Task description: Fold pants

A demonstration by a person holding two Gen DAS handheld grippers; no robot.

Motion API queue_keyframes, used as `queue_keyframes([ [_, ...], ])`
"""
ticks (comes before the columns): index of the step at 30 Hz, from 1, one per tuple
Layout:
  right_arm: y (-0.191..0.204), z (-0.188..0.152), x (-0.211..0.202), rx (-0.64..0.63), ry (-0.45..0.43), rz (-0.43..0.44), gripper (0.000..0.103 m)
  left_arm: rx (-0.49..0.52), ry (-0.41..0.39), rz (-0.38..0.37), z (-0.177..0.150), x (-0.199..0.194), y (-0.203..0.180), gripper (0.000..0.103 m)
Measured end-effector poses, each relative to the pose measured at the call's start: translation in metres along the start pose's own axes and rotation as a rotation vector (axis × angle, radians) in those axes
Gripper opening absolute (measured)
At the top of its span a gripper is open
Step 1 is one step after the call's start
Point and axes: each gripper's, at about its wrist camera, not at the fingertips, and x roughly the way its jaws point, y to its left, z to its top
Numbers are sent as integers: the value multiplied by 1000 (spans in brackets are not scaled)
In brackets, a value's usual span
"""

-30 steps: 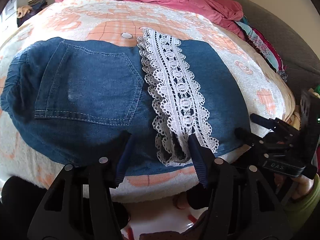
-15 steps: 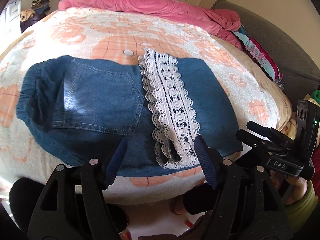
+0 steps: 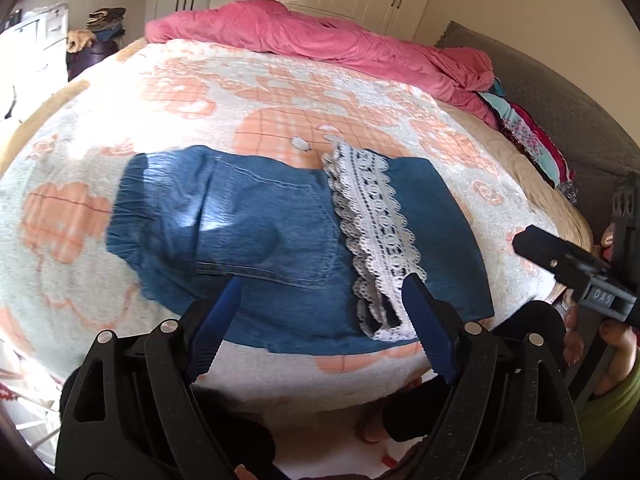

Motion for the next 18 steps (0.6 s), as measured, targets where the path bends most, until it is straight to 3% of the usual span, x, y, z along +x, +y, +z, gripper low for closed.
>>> queue_keyframes([
  [8, 46, 44, 10, -102, -20, 70, 96, -76, -19, 23, -1, -9, 35, 83],
  [18, 94, 62, 50, -180, 49, 145, 96, -149, -31, 31, -7, -14, 69, 92],
])
